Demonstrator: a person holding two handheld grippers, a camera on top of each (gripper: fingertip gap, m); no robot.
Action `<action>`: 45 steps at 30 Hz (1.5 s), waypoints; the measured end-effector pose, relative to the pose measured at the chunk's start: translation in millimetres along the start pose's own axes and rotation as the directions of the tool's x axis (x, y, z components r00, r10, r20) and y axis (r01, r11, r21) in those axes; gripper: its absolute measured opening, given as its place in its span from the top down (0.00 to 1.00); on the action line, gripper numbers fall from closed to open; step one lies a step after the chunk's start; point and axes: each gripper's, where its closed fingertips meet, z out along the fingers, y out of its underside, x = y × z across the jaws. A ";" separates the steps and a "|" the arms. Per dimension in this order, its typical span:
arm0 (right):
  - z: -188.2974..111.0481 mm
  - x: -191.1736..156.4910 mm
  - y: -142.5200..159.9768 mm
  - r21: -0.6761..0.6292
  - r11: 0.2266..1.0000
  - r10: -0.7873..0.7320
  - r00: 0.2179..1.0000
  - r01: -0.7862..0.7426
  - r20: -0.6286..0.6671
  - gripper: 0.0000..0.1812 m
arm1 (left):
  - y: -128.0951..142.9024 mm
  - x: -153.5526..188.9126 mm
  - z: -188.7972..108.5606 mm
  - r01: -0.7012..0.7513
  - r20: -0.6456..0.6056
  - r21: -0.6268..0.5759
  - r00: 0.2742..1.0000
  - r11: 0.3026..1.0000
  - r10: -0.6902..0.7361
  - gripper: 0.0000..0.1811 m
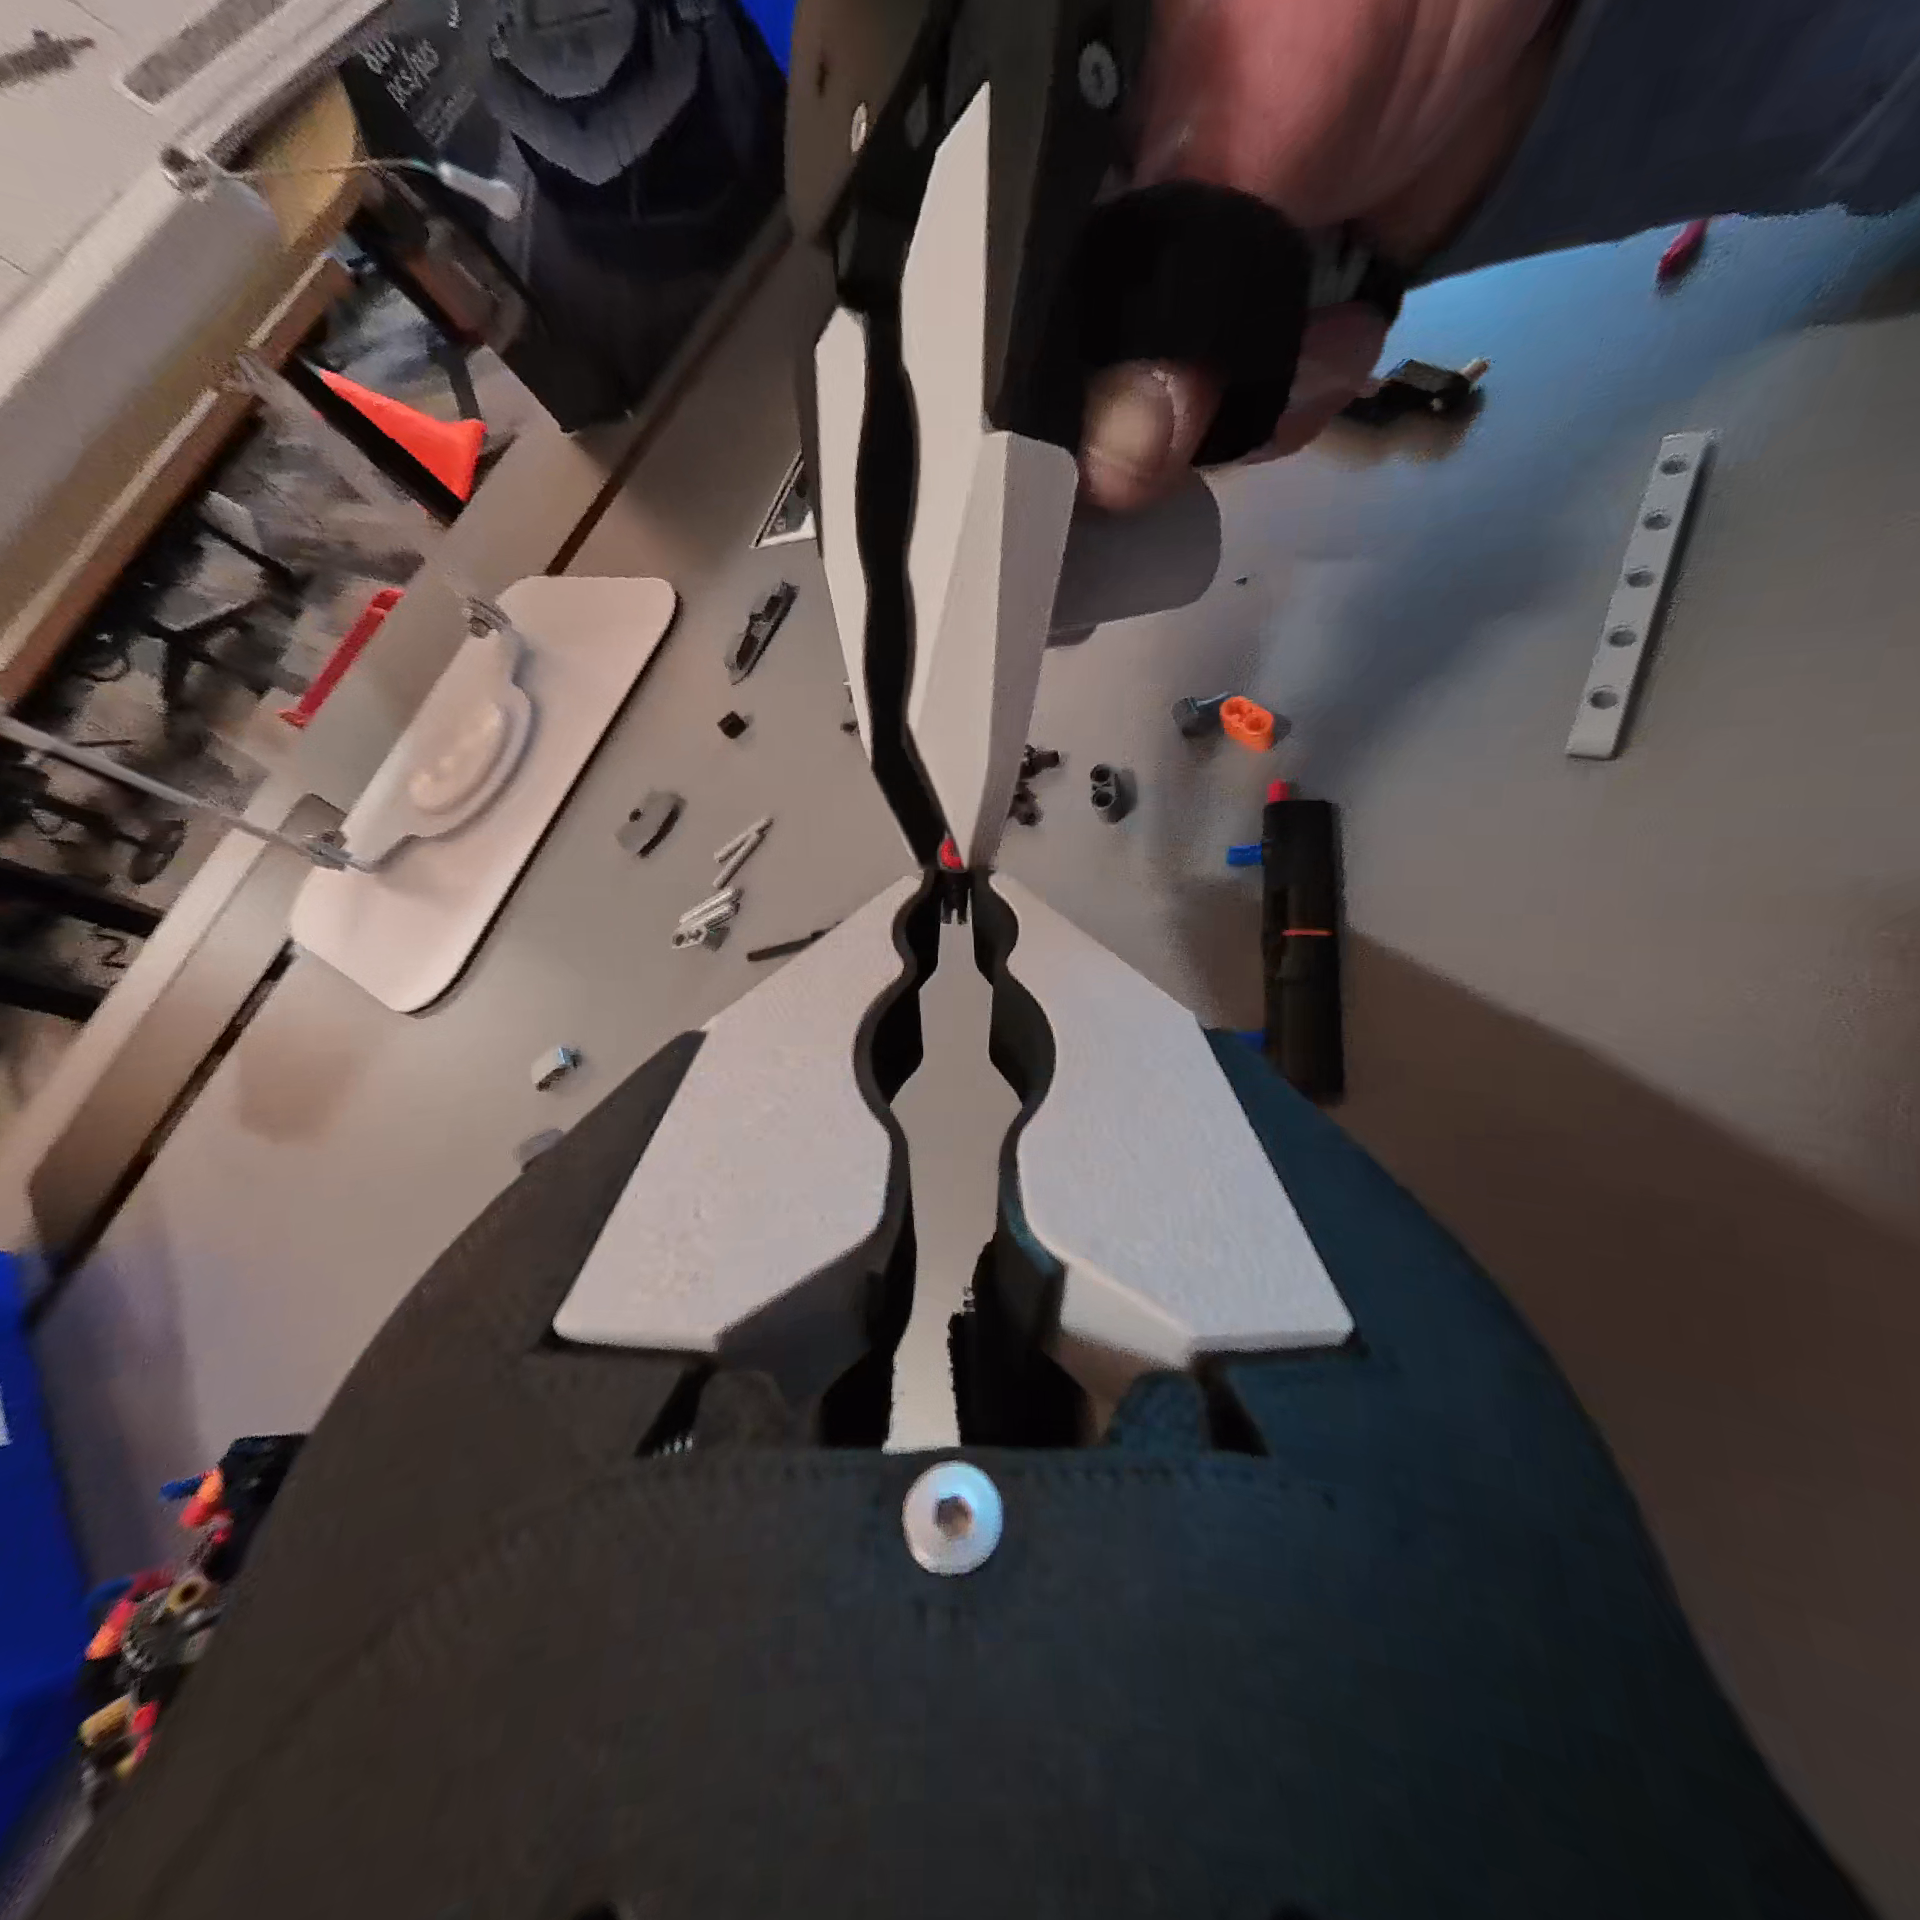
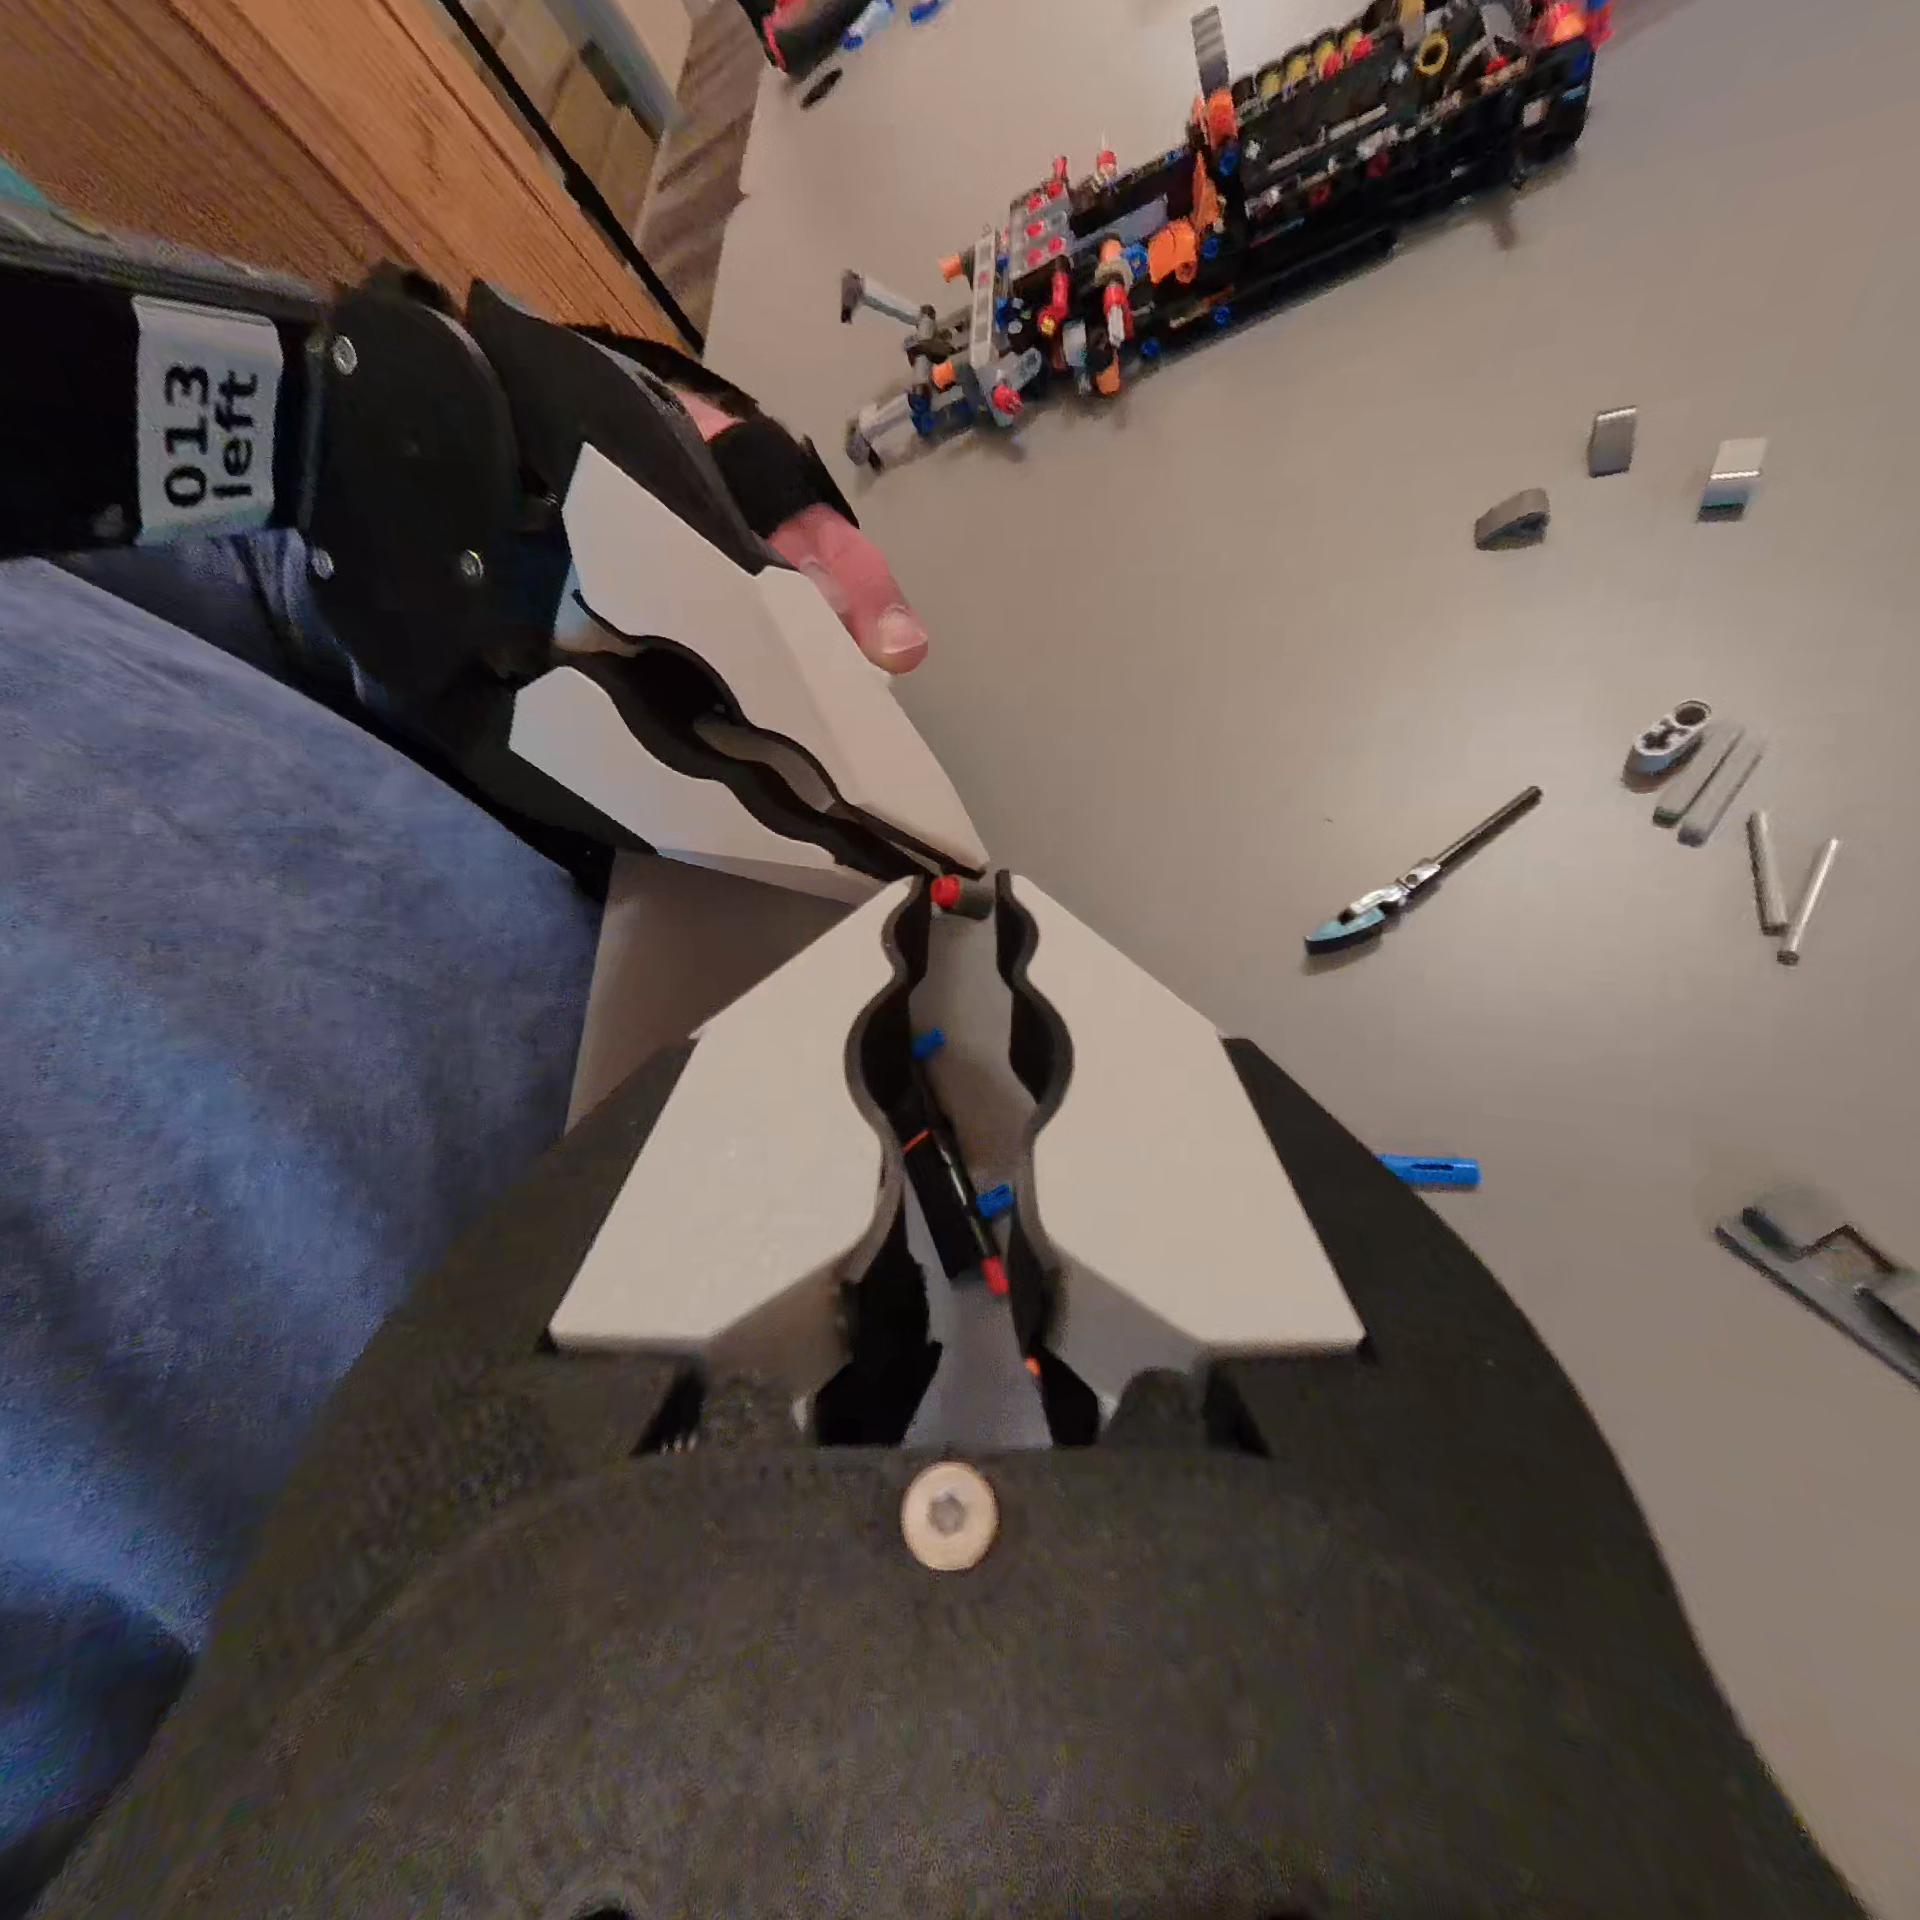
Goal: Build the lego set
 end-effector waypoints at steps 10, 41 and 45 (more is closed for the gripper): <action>-17.1 -16.1 -8.5 0.125 0.990 0.069 0.998 -0.070 0.016 0.93 | -23.6 0.5 -9.8 -0.088 0.080 0.045 0.993 0.995 0.085 0.98; -67.8 -45.0 -11.5 0.396 0.913 0.071 0.993 -0.101 0.089 0.96 | -82.1 12.1 -11.9 -0.233 0.163 0.125 0.964 0.964 0.212 0.98; -71.2 -43.7 -10.9 0.416 0.903 0.073 0.992 -0.108 0.101 0.96 | -84.5 11.6 -9.4 -0.235 0.167 0.121 0.963 0.964 0.213 0.97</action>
